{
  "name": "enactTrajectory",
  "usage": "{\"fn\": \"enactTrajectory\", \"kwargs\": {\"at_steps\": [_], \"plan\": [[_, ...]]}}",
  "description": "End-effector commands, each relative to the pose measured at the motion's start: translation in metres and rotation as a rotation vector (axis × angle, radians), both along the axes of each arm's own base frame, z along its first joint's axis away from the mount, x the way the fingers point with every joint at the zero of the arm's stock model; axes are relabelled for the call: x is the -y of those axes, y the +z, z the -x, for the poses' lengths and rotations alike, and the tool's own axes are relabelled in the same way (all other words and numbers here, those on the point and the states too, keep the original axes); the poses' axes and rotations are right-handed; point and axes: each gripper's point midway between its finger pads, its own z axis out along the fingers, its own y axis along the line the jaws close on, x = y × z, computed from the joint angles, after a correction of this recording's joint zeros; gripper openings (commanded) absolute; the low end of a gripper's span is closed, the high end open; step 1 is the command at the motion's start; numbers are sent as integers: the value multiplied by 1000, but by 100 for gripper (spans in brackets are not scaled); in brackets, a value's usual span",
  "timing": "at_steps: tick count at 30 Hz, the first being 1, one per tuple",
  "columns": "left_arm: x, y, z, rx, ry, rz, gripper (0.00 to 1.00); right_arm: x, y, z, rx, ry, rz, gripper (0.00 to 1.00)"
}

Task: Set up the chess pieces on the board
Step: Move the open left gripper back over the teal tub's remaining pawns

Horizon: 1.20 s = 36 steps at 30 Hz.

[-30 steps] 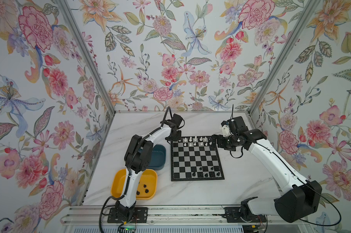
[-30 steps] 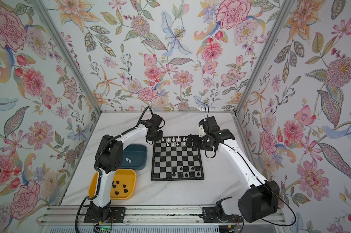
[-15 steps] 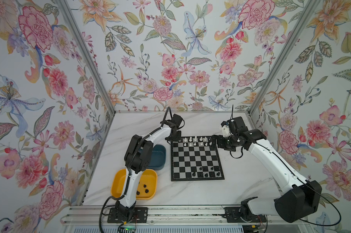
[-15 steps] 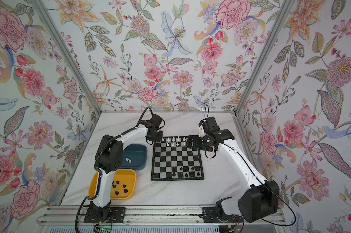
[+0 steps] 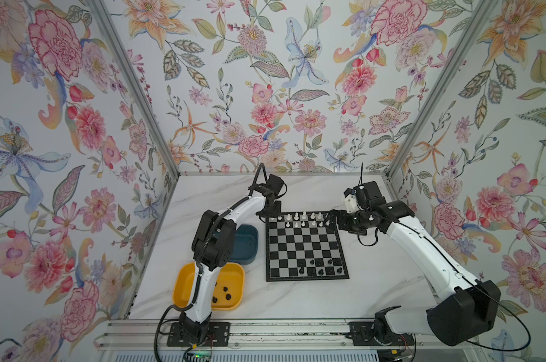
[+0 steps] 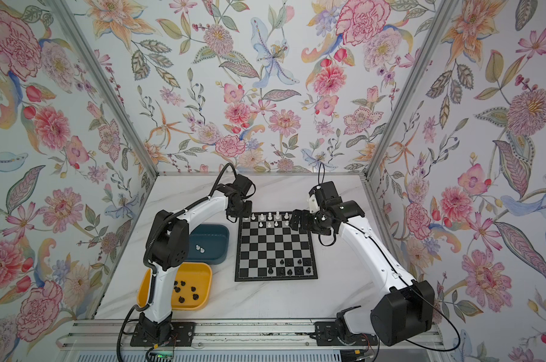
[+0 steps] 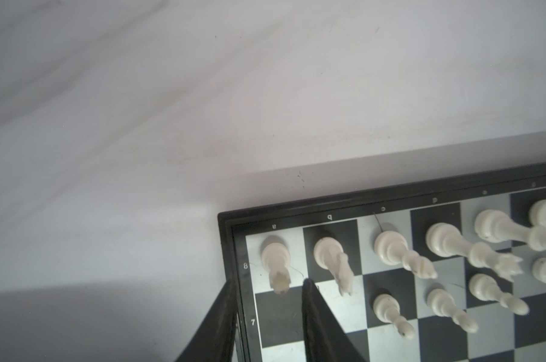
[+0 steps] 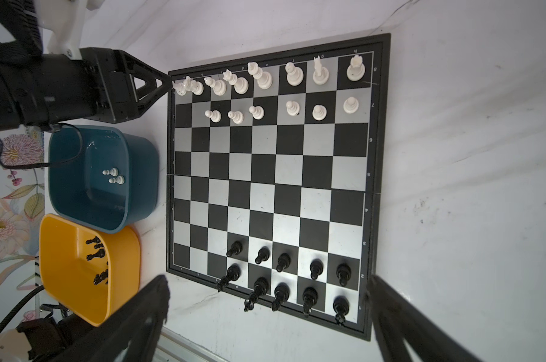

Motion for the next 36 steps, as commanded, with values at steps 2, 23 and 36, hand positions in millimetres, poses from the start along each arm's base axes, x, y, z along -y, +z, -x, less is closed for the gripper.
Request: {"fn": "enactTrajectory", "kwargs": {"at_steps": [2, 23, 36], "plan": [[-23, 77, -1, 130, 36, -15, 38, 1, 7, -1, 23, -10, -15, 99], [-184, 18, 124, 17, 366, -87, 38, -48, -2, -8, 3, 127, -45, 99], [-188, -35, 130, -58, 358, -65, 36, -47, 1, 1, 15, 108, -32, 99]]}}
